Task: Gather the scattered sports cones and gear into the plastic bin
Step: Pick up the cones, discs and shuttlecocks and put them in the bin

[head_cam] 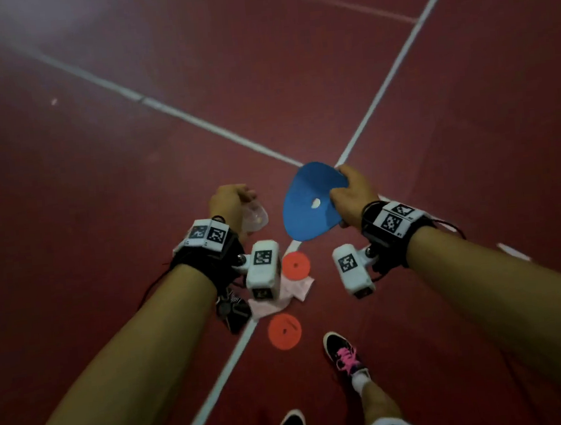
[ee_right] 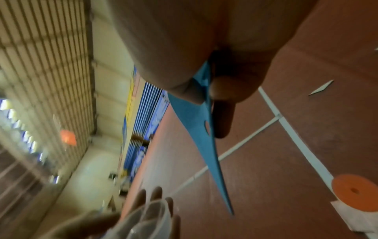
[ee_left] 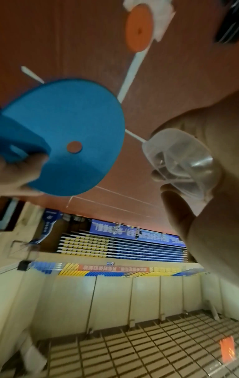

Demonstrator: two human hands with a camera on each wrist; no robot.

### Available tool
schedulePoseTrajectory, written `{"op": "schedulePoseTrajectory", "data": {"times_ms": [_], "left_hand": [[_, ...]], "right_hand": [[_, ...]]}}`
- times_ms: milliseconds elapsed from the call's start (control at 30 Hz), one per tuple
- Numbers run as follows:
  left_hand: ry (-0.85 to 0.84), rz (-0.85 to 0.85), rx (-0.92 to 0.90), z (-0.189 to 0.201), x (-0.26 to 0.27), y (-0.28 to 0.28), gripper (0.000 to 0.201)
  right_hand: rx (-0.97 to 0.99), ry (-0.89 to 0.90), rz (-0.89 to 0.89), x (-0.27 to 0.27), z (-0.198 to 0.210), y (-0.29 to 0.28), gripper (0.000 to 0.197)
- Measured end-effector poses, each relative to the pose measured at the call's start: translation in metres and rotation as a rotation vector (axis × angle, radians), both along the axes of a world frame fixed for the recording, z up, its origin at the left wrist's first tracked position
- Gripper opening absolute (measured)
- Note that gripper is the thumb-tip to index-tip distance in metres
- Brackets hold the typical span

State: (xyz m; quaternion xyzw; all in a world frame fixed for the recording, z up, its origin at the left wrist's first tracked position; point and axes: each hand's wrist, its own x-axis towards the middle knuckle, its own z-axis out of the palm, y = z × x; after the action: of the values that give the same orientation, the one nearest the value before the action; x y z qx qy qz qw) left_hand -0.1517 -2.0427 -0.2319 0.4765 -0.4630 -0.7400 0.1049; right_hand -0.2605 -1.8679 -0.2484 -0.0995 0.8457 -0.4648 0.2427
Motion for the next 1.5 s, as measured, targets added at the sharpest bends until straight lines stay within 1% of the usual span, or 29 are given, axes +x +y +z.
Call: {"op": "schedulePoseTrajectory", "data": {"times_ms": [67, 133, 167, 200, 267, 300, 333, 400, 500, 567, 600, 667, 733, 800, 867, 900, 967, 1000, 1033, 1067, 1100, 1133, 1167, 1200, 1267, 1300, 1333, 1433, 1500], "left_hand": [[0.040, -0.086, -0.030, 0.039, -0.015, 0.031, 0.026], [0.058, -0.289, -0.141, 0.085, -0.034, 0.085, 0.037], [0.080, -0.370, -0.202, 0.099, -0.044, 0.109, 0.043], [0.091, -0.468, -0.232, 0.113, -0.054, 0.140, 0.045], [0.124, -0.708, -0.278, 0.133, -0.071, 0.222, 0.047], [0.159, -0.799, -0.286, 0.138, -0.074, 0.259, 0.047], [0.186, -0.879, -0.253, 0.146, -0.074, 0.307, 0.045], [0.217, -1.000, -0.205, 0.156, -0.071, 0.398, 0.034], [0.252, -1.181, -0.111, 0.164, -0.064, 0.529, 0.014], [0.252, -1.204, -0.002, 0.166, -0.058, 0.622, 0.007], [0.252, -1.222, 0.017, 0.167, -0.054, 0.664, 0.002], [0.238, -1.308, 0.007, 0.170, -0.037, 0.752, 0.015], [0.252, -1.416, -0.021, 0.171, -0.022, 0.827, 0.020], [0.263, -1.492, 0.002, 0.170, -0.011, 0.891, 0.015], [0.259, -1.535, -0.043, 0.163, -0.011, 0.946, 0.009], [0.263, -1.562, -0.075, 0.157, -0.013, 0.969, 0.012], [0.330, -1.626, -0.192, 0.145, -0.027, 1.015, 0.027], [0.328, -1.656, -0.200, 0.141, -0.034, 1.034, 0.031], [0.319, -1.678, -0.250, 0.136, -0.050, 1.055, 0.029], [0.277, -1.637, -0.173, 0.132, -0.064, 1.074, 0.021], [0.255, -1.684, -0.201, 0.126, -0.081, 1.095, 0.015], [0.233, -1.682, -0.184, 0.122, -0.095, 1.115, 0.013], [0.282, -1.685, -0.286, 0.116, -0.115, 1.138, 0.018], [0.277, -1.673, -0.226, 0.113, -0.125, 1.154, 0.022], [0.172, -1.619, -0.008, 0.114, -0.155, 1.199, 0.025], [0.132, -1.619, 0.037, 0.116, -0.173, 1.226, 0.026], [0.096, -1.679, 0.038, 0.124, -0.187, 1.253, 0.027], [0.083, -1.816, 0.017, 0.141, -0.226, 1.330, 0.036], [0.058, -1.846, 0.015, 0.144, -0.244, 1.386, 0.040]], "right_hand": [[-0.060, 0.014, -0.135, 0.006, 0.038, 0.049, 0.031], [-0.146, 0.035, -0.295, 0.015, 0.079, 0.113, 0.037], [-0.176, 0.035, -0.352, 0.020, 0.093, 0.142, 0.040], [-0.197, 0.045, -0.421, 0.026, 0.104, 0.176, 0.042], [-0.225, 0.072, -0.587, 0.045, 0.124, 0.257, 0.040], [-0.220, 0.081, -0.656, 0.055, 0.129, 0.292, 0.038], [-0.216, 0.103, -0.748, 0.068, 0.135, 0.337, 0.037], [-0.235, 0.142, -0.926, 0.092, 0.145, 0.422, 0.033], [-0.242, 0.211, -1.135, 0.133, 0.150, 0.541, 0.031], [-0.242, 0.252, -1.252, 0.166, 0.153, 0.621, 0.031], [-0.243, 0.271, -1.307, 0.182, 0.155, 0.656, 0.031], [-0.238, 0.299, -1.444, 0.218, 0.159, 0.732, 0.031], [-0.227, 0.320, -1.571, 0.251, 0.158, 0.801, 0.028], [-0.222, 0.327, -1.660, 0.273, 0.155, 0.864, 0.024], [-0.231, 0.314, -1.746, 0.285, 0.149, 0.916, 0.022], [-0.241, 0.309, -1.784, 0.287, 0.146, 0.936, 0.020], [-0.259, 0.303, -1.833, 0.280, 0.140, 0.974, 0.018], [-0.266, 0.304, -1.836, 0.273, 0.138, 0.990, 0.018], [-0.274, 0.303, -1.833, 0.262, 0.135, 1.007, 0.018], [-0.281, 0.303, -1.829, 0.251, 0.132, 1.021, 0.018], [-0.294, 0.303, -1.832, 0.236, 0.128, 1.038, 0.019], [-0.303, 0.310, -1.835, 0.221, 0.124, 1.054, 0.019], [-0.311, 0.318, -1.844, 0.203, 0.120, 1.074, 0.020], [-0.311, 0.325, -1.849, 0.191, 0.118, 1.087, 0.020], [-0.306, 0.343, -1.872, 0.160, 0.117, 1.127, 0.020], [-0.302, 0.347, -1.904, 0.145, 0.119, 1.151, 0.020], [-0.298, 0.346, -1.940, 0.131, 0.122, 1.175, 0.020], [-0.303, 0.335, -2.029, 0.107, 0.135, 1.238, 0.019], [-0.299, 0.344, -2.099, 0.100, 0.137, 1.281, 0.019]]}}
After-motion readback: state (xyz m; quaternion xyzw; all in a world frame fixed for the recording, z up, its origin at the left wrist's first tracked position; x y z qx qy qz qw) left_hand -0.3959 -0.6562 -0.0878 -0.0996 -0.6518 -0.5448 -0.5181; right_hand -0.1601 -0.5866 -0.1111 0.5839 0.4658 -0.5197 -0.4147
